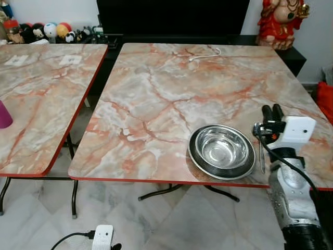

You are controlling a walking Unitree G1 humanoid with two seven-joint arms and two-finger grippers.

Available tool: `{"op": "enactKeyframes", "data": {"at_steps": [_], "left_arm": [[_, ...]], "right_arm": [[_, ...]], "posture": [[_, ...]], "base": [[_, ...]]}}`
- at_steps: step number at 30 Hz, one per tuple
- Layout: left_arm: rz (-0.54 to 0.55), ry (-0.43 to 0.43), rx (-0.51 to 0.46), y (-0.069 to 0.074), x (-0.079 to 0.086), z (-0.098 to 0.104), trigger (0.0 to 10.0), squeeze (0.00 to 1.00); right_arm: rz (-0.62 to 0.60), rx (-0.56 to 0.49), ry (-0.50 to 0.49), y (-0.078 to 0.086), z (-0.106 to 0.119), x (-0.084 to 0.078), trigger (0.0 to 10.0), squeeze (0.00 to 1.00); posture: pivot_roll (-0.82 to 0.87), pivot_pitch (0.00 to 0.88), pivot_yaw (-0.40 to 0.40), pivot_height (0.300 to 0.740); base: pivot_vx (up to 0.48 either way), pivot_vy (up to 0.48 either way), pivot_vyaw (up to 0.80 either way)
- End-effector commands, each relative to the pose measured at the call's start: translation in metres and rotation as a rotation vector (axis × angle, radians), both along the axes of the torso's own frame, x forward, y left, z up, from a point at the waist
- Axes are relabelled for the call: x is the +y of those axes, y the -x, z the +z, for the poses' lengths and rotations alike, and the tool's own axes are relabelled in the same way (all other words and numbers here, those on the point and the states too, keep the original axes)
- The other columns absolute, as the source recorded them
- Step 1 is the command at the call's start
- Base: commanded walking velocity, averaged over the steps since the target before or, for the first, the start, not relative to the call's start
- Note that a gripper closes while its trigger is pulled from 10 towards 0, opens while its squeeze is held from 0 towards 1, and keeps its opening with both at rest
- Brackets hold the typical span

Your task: Setting the table

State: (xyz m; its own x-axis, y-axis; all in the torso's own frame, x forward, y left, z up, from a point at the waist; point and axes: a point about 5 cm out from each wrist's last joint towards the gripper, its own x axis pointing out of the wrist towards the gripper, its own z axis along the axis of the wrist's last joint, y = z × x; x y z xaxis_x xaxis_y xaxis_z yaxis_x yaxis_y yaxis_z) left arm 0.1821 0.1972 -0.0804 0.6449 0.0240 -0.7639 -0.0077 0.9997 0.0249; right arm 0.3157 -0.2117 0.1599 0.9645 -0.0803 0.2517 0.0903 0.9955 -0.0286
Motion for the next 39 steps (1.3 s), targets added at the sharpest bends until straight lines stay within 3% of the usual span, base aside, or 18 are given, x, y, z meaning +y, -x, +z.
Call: {"op": "enactKeyframes", "data": {"at_steps": [1,15,24,39], "left_arm": [[0.015,-0.005,0.036,0.009,0.002,-0.005,10.0,0.00],[-0.019,-0.028,0.052,0.014,0.009,-0.005,10.0,0.00],[-0.022,-0.031,0.049,0.014,0.010,-0.005,10.0,0.00],[-0.009,-0.026,0.040,0.011,0.012,-0.004,10.0,0.00]], "right_arm": [[0.019,-0.019,-0.010,0.001,0.005,0.005,10.0,0.00],[0.007,-0.002,-0.060,0.006,0.001,0.013,10.0,0.00],[0.031,0.005,-0.083,0.000,0.002,0.023,10.0,0.00],[0.042,0.013,-0.105,-0.004,0.003,0.032,10.0,0.00]], "posture": [[-0.16,0.000,-0.006,0.740],[-0.17,0.000,0.038,0.740],[-0.16,0.000,0.036,0.740],[-0.15,0.060,0.036,0.740]], "base": [[0.000,0.262,0.55],[0.000,0.333,0.00],[0.000,0.480,0.00],[0.000,0.480,0.00]]}}
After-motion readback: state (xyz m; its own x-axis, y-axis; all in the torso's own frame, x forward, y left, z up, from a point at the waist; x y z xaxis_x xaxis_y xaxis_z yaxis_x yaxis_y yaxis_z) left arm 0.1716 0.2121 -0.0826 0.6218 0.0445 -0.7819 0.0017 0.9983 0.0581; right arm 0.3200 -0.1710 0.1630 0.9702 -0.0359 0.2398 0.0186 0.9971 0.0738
